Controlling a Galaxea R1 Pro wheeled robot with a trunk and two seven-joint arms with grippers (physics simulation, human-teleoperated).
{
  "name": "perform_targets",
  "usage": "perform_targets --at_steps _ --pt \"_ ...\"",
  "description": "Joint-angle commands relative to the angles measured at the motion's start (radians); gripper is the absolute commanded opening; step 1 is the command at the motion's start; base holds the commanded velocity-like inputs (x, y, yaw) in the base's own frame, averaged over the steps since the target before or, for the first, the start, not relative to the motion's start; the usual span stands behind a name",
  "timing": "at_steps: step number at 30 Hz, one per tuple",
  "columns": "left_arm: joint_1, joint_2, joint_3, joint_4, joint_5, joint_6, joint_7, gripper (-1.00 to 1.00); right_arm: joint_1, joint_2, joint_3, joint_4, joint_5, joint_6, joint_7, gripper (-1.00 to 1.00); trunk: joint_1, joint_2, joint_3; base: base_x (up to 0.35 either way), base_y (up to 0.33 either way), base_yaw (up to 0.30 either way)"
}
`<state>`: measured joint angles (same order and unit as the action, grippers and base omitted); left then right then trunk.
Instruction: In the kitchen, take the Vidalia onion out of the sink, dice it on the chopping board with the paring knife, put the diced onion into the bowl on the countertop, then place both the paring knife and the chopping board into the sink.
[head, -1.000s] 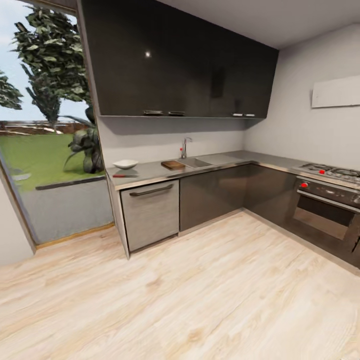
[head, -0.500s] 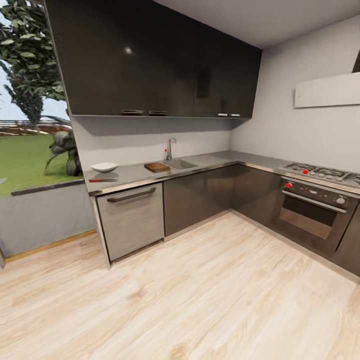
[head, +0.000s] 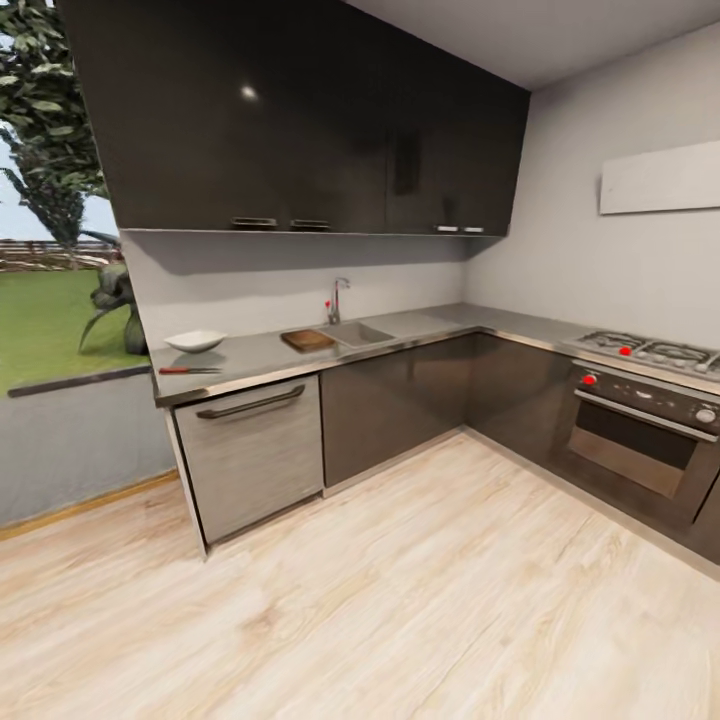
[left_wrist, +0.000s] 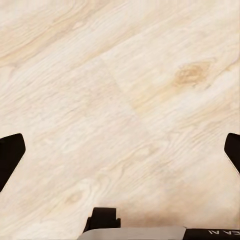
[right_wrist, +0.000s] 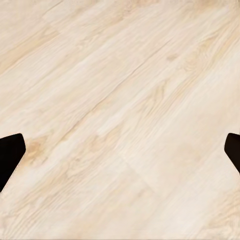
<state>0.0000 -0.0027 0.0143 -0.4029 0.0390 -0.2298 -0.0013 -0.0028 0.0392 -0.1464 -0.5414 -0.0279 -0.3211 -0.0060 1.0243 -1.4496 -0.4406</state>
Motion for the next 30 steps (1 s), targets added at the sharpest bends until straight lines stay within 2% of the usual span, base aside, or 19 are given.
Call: perform_targets --at_steps 1,11,30 --pt "0.000 0.000 0.001 -0.001 0.004 -0.002 0.000 1.00 0.000 0.001 -0.002 0.000 -0.003 -0.003 0.001 1.00 0.001 0.000 -0.001 0.343 -0.001 0.000" --pt "0.000 0.000 0.001 -0.001 0.004 -0.002 0.001 1.00 0.000 0.001 -0.002 0.000 -0.004 -0.003 0.000 1.00 0.001 0.000 -0.001 0.343 -0.026 0.000" --pt "0.000 0.000 0.000 -0.001 0.004 -0.002 0.000 1.00 0.000 0.001 -0.002 0.000 -0.004 -0.003 0.001 1.00 0.001 0.000 -0.001 0.248 -0.177 0.000"
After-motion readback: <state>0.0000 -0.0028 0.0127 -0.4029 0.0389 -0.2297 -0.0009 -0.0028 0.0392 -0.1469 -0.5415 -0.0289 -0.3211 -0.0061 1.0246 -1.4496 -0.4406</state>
